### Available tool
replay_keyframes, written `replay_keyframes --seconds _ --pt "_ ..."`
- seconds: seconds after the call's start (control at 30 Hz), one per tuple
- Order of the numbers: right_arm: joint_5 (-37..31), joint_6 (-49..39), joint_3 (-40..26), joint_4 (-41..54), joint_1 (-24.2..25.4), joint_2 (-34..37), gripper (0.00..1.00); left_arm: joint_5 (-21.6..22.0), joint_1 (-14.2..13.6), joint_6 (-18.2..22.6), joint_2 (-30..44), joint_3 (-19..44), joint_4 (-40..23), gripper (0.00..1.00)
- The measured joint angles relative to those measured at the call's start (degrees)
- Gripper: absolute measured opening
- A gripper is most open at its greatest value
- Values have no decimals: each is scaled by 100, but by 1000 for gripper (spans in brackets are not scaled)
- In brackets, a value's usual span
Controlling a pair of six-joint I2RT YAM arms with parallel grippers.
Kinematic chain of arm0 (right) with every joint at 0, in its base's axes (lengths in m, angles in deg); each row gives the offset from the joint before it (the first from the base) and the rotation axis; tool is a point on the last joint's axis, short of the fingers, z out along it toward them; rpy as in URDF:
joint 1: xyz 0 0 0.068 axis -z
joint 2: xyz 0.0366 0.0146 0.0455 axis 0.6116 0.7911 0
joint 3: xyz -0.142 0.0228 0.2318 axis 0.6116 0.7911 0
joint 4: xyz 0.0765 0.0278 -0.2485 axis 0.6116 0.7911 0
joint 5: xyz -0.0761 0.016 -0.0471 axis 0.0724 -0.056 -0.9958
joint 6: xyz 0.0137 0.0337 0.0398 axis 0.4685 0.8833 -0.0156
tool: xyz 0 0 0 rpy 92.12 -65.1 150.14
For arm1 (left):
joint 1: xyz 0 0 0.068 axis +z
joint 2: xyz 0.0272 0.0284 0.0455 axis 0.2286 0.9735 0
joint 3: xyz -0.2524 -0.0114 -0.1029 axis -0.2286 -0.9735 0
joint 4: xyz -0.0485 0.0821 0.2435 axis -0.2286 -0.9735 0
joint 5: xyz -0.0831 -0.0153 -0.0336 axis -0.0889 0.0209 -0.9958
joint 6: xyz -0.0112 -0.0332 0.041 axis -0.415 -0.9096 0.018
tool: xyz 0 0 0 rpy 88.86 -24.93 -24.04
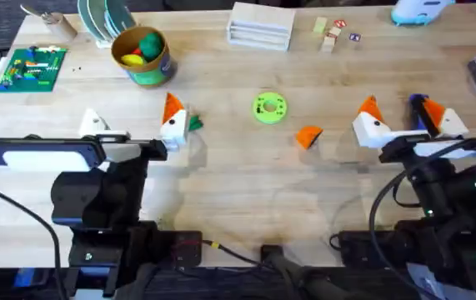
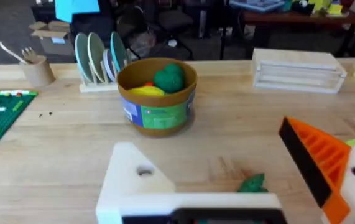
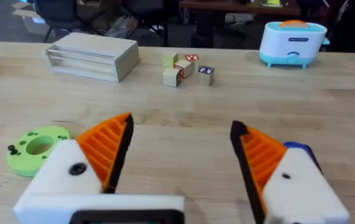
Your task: Pick up the gripper from the table and insert it into the empty holder that is missing its gripper. Then pick up a screw, insert it into the mounting hole, and use the screwdriver to tighten it. Finally, clean up the table by picking up the vegetable and placing it into the bucket.
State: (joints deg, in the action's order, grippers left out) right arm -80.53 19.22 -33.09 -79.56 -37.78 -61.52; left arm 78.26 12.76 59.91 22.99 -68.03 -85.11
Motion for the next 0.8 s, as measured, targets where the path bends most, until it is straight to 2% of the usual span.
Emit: replay_keyframes --seconds 0.17,0.37,0.4,0.6,0.8 --pt "-7 -17 -446 905 9 58 990 -2 0 3 83 525 -1173 993" --pt "-31 -22 -1703 2039 15 760 990 -115 0 24 1104 2125 -2795 992" --pt "-31 -34 -2426 2453 15 1309 991 -166 0 90 1811 2800 -3277 993" --pt "-28 -42 -3633 3254 15 2568 991 -358 0 130 3223 3684 -3268 993" --pt "7 -42 -3897 3361 15 3222 991 -452 0 131 4054 3777 -3165 993"
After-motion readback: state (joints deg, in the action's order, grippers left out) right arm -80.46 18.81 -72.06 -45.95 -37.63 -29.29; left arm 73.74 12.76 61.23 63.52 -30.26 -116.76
